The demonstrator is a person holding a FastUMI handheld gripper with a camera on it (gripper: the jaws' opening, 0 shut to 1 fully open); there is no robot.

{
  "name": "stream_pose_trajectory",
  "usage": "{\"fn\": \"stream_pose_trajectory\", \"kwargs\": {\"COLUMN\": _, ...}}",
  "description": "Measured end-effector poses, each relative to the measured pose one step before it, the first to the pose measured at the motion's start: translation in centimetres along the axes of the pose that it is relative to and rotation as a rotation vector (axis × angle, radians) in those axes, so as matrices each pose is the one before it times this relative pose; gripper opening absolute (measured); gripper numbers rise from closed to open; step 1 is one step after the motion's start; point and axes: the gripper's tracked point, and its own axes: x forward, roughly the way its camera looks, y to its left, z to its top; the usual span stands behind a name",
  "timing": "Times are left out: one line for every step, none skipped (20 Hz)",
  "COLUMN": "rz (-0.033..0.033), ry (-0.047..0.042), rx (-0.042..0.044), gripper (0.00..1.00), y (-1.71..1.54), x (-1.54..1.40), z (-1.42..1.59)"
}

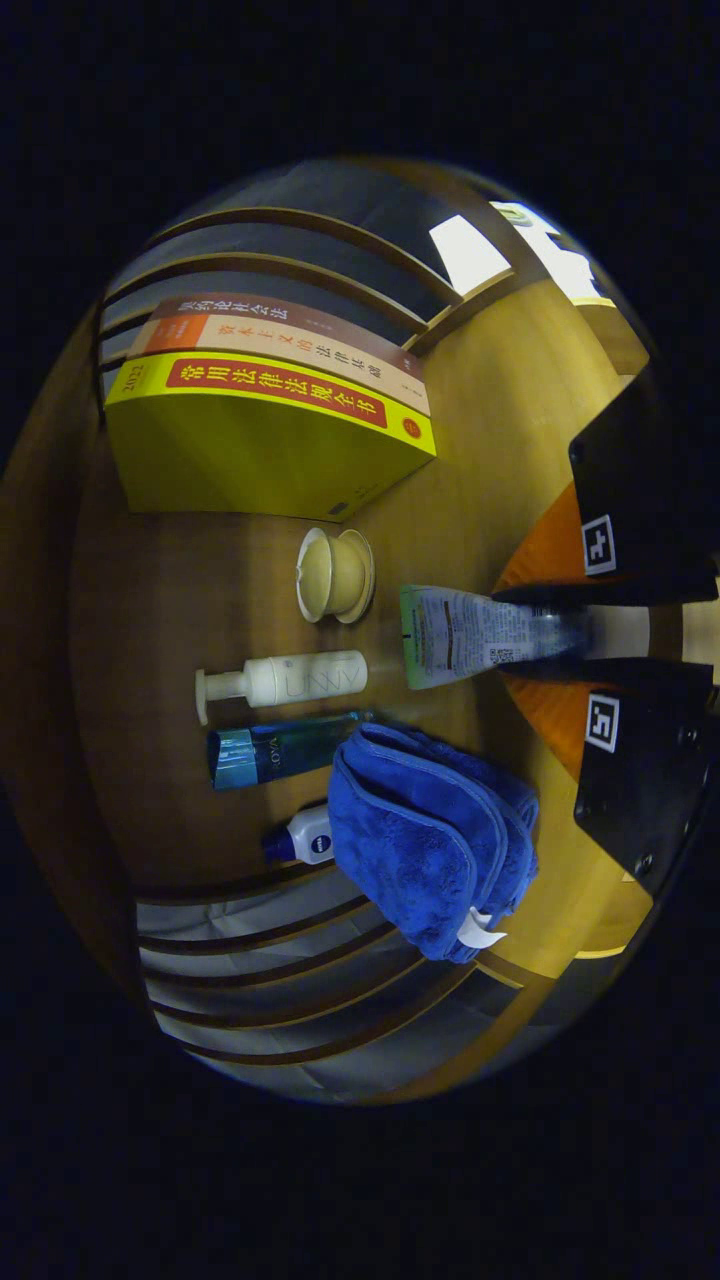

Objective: Pull open the drawer, take out the items inside it, and place them on the countertop above the cabinet.

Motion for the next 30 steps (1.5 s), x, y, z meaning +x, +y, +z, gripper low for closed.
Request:
{"fn": "stream_pose_trajectory", "kwargs": {"rz": 0.00109, "ry": 0.00623, "rx": 0.00126, "gripper": 0.31, "y": -0.085, "x": 0.086, "z": -0.151}}
{"fn": "stream_pose_trajectory", "kwargs": {"rz": 0.00255, "ry": -0.00138, "rx": 0.01206, "gripper": 0.33, "y": 0.072, "x": -0.035, "z": -0.093}}
{"fn": "stream_pose_trajectory", "kwargs": {"rz": -0.00002, "ry": -0.00300, "rx": 0.01243, "gripper": 0.35, "y": -0.031, "x": -0.016, "z": -0.068}}
{"fn": "stream_pose_trajectory", "kwargs": {"rz": 0.00640, "ry": 0.00333, "rx": 0.01474, "gripper": 0.36, "y": -0.008, "x": 0.211, "z": -0.188}}
{"fn": "stream_pose_trajectory", "kwargs": {"rz": 0.00955, "ry": 0.01352, "rx": 0.02157, "gripper": 0.38, "y": 0.095, "x": 0.001, "z": -0.564}}
{"fn": "stream_pose_trajectory", "kwargs": {"rz": 0.00829, "ry": 0.01096, "rx": 0.02331, "gripper": 0.38, "y": 0.006, "x": 0.085, "z": -0.435}}
{"fn": "stream_pose_trajectory", "kwargs": {"rz": 0.00747, "ry": -0.01478, "rx": 0.01971, "gripper": 0.40, "y": -0.048, "x": -0.162, "z": 0.209}}
{"fn": "stream_pose_trajectory", "kwargs": {"rz": -0.00091, "ry": -0.00409, "rx": 0.00978, "gripper": 0.42, "y": -0.206, "x": 0.162, "z": -0.010}}
{"fn": "stream_pose_trajectory", "kwargs": {"rz": 0.00802, "ry": 0.00625, "rx": 0.00818, "gripper": 0.45, "y": 0.042, "x": -0.128, "z": -0.203}}
{"fn": "stream_pose_trajectory", "kwargs": {"rz": -0.00169, "ry": 0.00658, "rx": 0.00299, "gripper": 0.49, "y": -0.074, "x": -0.082, "z": -0.220}}
{"fn": "stream_pose_trajectory", "kwargs": {"rz": 0.00423, "ry": -0.00777, "rx": 0.00543, "gripper": 0.54, "y": -0.022, "x": -0.446, "z": 0.090}}
{"fn": "stream_pose_trajectory", "kwargs": {"rz": 0.00805, "ry": -0.01484, "rx": 0.00254, "gripper": 0.60, "y": 0.078, "x": -0.049, "z": 0.236}}
{"fn": "stream_pose_trajectory", "kwargs": {"rz": 0.00686, "ry": -0.01900, "rx": -0.00484, "gripper": 0.69, "y": 0.131, "x": -0.481, "z": 0.386}}
{"fn": "stream_pose_trajectory", "kwargs": {"rz": 0.00247, "ry": -0.01833, "rx": -0.01390, "gripper": 0.79, "y": -0.030, "x": -0.642, "z": 0.335}}
{"fn": "stream_pose_trajectory", "kwargs": {"rz": -0.00344, "ry": -0.01080, "rx": -0.01909, "gripper": 0.89, "y": -0.179, "x": -0.547, "z": 0.329}}
{"fn": "stream_pose_trajectory", "kwargs": {"rz": 0.00245, "ry": -0.01257, "rx": -0.01500, "gripper": 0.99, "y": 0.121, "x": -0.870, "z": 0.170}}
{"fn": "stream_pose_trajectory", "kwargs": {"rz": 0.00293, "ry": -0.01584, "rx": -0.00852, "gripper": 0.99, "y": 0.151, "x": -1.057, "z": 0.427}}
{"fn": "stream_pose_trajectory", "kwargs": {"rz": 0.00182, "ry": -0.02541, "rx": -0.00781, "gripper": 0.99, "y": 0.267, "x": -0.729, "z": 0.646}}
{"fn": "stream_pose_trajectory", "kwargs": {"rz": 0.00208, "ry": -0.02297, "rx": -0.01328, "gripper": 0.99, "y": 0.232, "x": -0.826, "z": 0.623}}
{"fn": "stream_pose_trajectory", "kwargs": {"rz": -0.00014, "ry": -0.02184, "rx": -0.01401, "gripper": 0.99, "y": 0.169, "x": -0.862, "z": 0.507}}
{"fn": "stream_pose_trajectory", "kwargs": {"rz": 0.00281, "ry": -0.02137, "rx": -0.00939, "gripper": 0.99, "y": 0.302, "x": -0.985, "z": 0.466}}
{"fn": "stream_pose_trajectory", "kwargs": {"rz": 0.00441, "ry": -0.02376, "rx": -0.00293, "gripper": 0.99, "y": 0.364, "x": -1.126, "z": 0.579}}
{"fn": "stream_pose_trajectory", "kwargs": {"rz": 0.00196, "ry": -0.02253, "rx": 0.00378, "gripper": 0.99, "y": 0.302, "x": -1.130, "z": 0.635}}
{"fn": "stream_pose_trajectory", "kwargs": {"rz": 0.00162, "ry": -0.02285, "rx": 0.01067, "gripper": 0.99, "y": 0.199, "x": -1.088, "z": 0.652}}
{"fn": "stream_pose_trajectory", "kwargs": {"rz": 0.00520, "ry": -0.02482, "rx": 0.01444, "gripper": 0.99, "y": 0.285, "x": -1.221, "z": 0.691}}
{"fn": "stream_pose_trajectory", "kwargs": {"rz": 0.00379, "ry": -0.02917, "rx": 0.01460, "gripper": 0.99, "y": 0.160, "x": -1.144, "z": 0.725}}
{"fn": "stream_pose_trajectory", "kwargs": {"rz": 0.00466, "ry": -0.03263, "rx": 0.01206, "gripper": 0.99, "y": 0.057, "x": -1.333, "z": 0.657}}
{"fn": "stream_pose_trajectory", "kwargs": {"rz": 0.00012, "ry": -0.03469, "rx": 0.00675, "gripper": 0.99, "y": -0.129, "x": -1.360, "z": 0.804}}
{"fn": "stream_pose_trajectory", "kwargs": {"rz": -0.00726, "ry": -0.03492, "rx": -0.00209, "gripper": 0.99, "y": -0.349, "x": -1.201, "z": 0.534}}
{"fn": "stream_pose_trajectory", "kwargs": {"rz": -0.02100, "ry": -0.03074, "rx": -0.00704, "gripper": 0.99, "y": -0.604, "x": -1.389, "z": 0.343}}
